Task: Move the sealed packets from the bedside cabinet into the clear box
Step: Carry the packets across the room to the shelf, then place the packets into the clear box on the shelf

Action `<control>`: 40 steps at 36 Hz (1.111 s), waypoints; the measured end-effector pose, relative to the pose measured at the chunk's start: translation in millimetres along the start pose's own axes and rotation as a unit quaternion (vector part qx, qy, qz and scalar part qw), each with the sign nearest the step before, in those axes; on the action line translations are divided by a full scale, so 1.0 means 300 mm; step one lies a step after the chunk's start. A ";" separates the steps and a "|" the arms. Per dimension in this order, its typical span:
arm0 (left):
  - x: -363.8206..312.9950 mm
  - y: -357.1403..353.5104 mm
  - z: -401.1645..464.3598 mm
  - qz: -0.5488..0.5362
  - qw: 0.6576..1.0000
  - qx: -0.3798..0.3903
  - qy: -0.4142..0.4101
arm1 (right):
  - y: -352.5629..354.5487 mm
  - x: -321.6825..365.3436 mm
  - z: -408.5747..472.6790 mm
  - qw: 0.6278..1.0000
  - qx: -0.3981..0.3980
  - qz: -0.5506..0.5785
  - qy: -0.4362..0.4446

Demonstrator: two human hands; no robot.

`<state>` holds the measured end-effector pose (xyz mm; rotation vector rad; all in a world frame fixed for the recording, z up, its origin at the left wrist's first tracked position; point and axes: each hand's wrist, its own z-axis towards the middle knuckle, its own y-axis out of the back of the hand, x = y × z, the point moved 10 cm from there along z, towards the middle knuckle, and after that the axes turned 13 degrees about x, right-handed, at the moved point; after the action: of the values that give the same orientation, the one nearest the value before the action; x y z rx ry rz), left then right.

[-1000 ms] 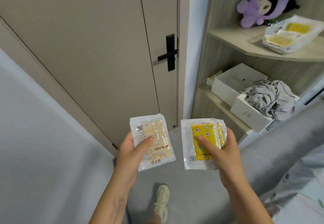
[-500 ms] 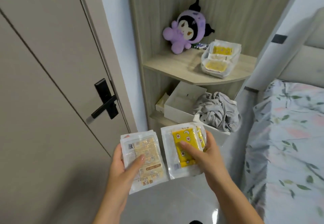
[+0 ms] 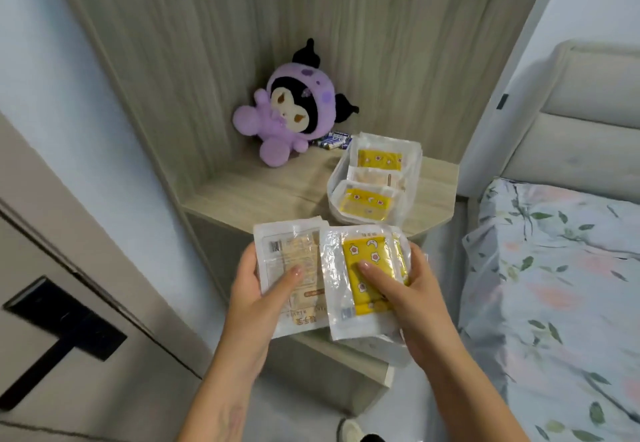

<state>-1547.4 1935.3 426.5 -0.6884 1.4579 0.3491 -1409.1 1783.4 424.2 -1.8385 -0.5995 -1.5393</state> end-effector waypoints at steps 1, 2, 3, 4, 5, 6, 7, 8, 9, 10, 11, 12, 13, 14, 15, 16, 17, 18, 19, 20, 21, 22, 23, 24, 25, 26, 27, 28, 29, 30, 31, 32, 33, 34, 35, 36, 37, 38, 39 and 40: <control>-0.006 -0.028 0.043 -0.001 1.000 -0.001 -0.006 | 0.024 0.019 0.040 1.000 0.004 0.003 -0.001; -0.014 -0.057 0.086 -0.001 1.000 -0.001 -0.012 | 0.047 0.043 0.078 1.000 0.009 0.005 -0.001; -0.024 -0.086 0.126 -0.002 1.000 0.000 -0.018 | 0.069 0.071 0.113 1.000 0.016 0.006 0.000; -0.032 -0.113 0.165 -0.007 1.000 0.001 -0.024 | 0.090 0.099 0.148 1.000 0.024 0.005 0.003; -0.041 -0.137 0.201 -0.015 0.999 0.001 -0.029 | 0.107 0.129 0.180 0.999 0.035 0.000 0.006; -0.046 -0.156 0.234 -0.023 0.999 -0.002 -0.033 | 0.122 0.158 0.208 0.999 0.047 -0.005 0.007; -0.049 -0.173 0.264 -0.027 0.999 -0.006 -0.033 | 0.136 0.185 0.234 0.998 0.056 -0.009 0.010; -0.052 -0.189 0.290 -0.027 0.999 -0.010 -0.031 | 0.149 0.208 0.258 0.998 0.064 -0.011 0.015; -0.054 -0.203 0.313 -0.023 0.999 -0.014 -0.028 | 0.158 0.225 0.281 0.997 0.070 -0.009 0.018; -0.060 -0.215 0.332 -0.015 0.999 -0.019 -0.026 | 0.162 0.239 0.301 0.997 0.075 -0.002 0.018; -0.068 -0.226 0.349 -0.002 0.999 -0.024 -0.026 | 0.162 0.247 0.319 0.996 0.082 0.007 0.018; -0.074 -0.233 0.365 0.013 0.999 -0.029 -0.028 | 0.162 0.250 0.338 0.996 0.088 0.015 0.017; -0.078 -0.237 0.379 0.032 0.999 -0.035 -0.027 | 0.160 0.253 0.357 0.995 0.093 0.019 0.018; -0.081 -0.241 0.393 0.048 0.998 -0.037 -0.023 | 0.160 0.253 0.372 0.995 0.094 0.023 0.020; -0.085 -0.248 0.405 0.061 0.997 -0.037 -0.017 | 0.162 0.253 0.385 0.995 0.094 0.029 0.023; -0.087 -0.259 0.418 0.069 0.997 -0.032 -0.010 | 0.165 0.254 0.395 0.995 0.091 0.035 0.032; -0.090 -0.274 0.428 0.074 0.997 -0.022 -0.004 | 0.169 0.259 0.402 0.994 0.088 0.037 0.044; -0.097 -0.294 0.437 0.068 0.998 -0.010 -0.004 | 0.172 0.266 0.407 0.994 0.086 0.032 0.056; -0.106 -0.319 0.444 0.051 0.999 0.004 -0.006 | 0.169 0.273 0.412 0.994 0.086 0.025 0.067; -0.113 -0.345 0.449 0.024 0.999 0.021 -0.009 | 0.164 0.275 0.415 0.993 0.088 0.022 0.072; -0.115 -0.368 0.453 -0.004 0.999 0.035 -0.009 | 0.155 0.274 0.420 0.993 0.094 0.021 0.074; -0.112 -0.387 0.455 -0.035 0.998 0.047 -0.007 | 0.143 0.275 0.424 0.992 0.100 0.021 0.075; -0.107 -0.402 0.458 -0.064 0.996 0.056 -0.006 | 0.130 0.278 0.429 0.991 0.105 0.014 0.077; -0.102 -0.417 0.466 -0.088 0.994 0.068 -0.007 | 0.121 0.282 0.434 0.991 0.106 0.001 0.080; -0.097 -0.427 0.474 -0.101 0.992 0.076 -0.007 | 0.111 0.285 0.439 0.991 0.105 -0.008 0.085; -0.091 -0.440 0.482 -0.105 0.990 0.090 -0.005 | 0.098 0.290 0.442 0.990 0.107 -0.011 0.090; -0.086 -0.452 0.489 -0.105 0.989 0.108 -0.004 | 0.086 0.292 0.447 0.989 0.112 -0.013 0.095; -0.089 -0.461 0.495 -0.097 0.987 0.124 -0.006 | 0.075 0.290 0.452 0.988 0.119 -0.015 0.100; -0.091 -0.462 0.501 -0.089 0.987 0.131 -0.009 | 0.067 0.286 0.458 0.987 0.125 -0.014 0.103; -0.086 -0.454 0.508 -0.081 0.988 0.133 -0.008 | 0.058 0.283 0.462 0.986 0.134 -0.013 0.102; -0.077 -0.449 0.513 -0.080 0.987 0.141 0.000 | 0.050 0.279 0.465 0.985 0.144 -0.012 0.097; -0.065 -0.443 0.516 -0.076 0.986 0.150 0.009 | 0.045 0.270 0.471 0.984 0.154 -0.015 0.089; -0.059 -0.446 0.517 -0.071 0.983 0.168 0.016 | 0.039 0.264 0.476 0.983 0.164 -0.023 0.082; -0.051 -0.447 0.518 -0.061 0.981 0.181 0.019 | 0.033 0.262 0.480 0.980 0.179 -0.036 0.077; -0.051 -0.450 0.519 -0.052 0.980 0.189 0.023 | 0.025 0.259 0.485 0.977 0.195 -0.050 0.072; -0.056 -0.444 0.521 -0.021 0.983 0.179 0.020 | 0.029 0.250 0.491 0.976 0.201 -0.061 0.065; -0.071 -0.423 0.530 0.050 0.987 0.152 0.005 | 0.042 0.242 0.501 0.976 0.196 -0.070 0.056; -0.100 -0.400 0.541 0.141 0.982 0.124 -0.030 | 0.060 0.240 0.511 0.978 0.187 -0.073 0.048; -0.128 -0.383 0.548 0.229 0.966 0.101 -0.066 | 0.082 0.246 0.523 0.981 0.174 -0.072 0.045; -0.146 -0.369 0.555 0.300 0.946 0.085 -0.091 | 0.108 0.260 0.537 0.983 0.159 -0.075 0.049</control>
<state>-1353.9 1961.8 487.9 -0.0516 1.4747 0.7260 -1261.3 1874.1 479.4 -1.4983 -0.8974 -1.5184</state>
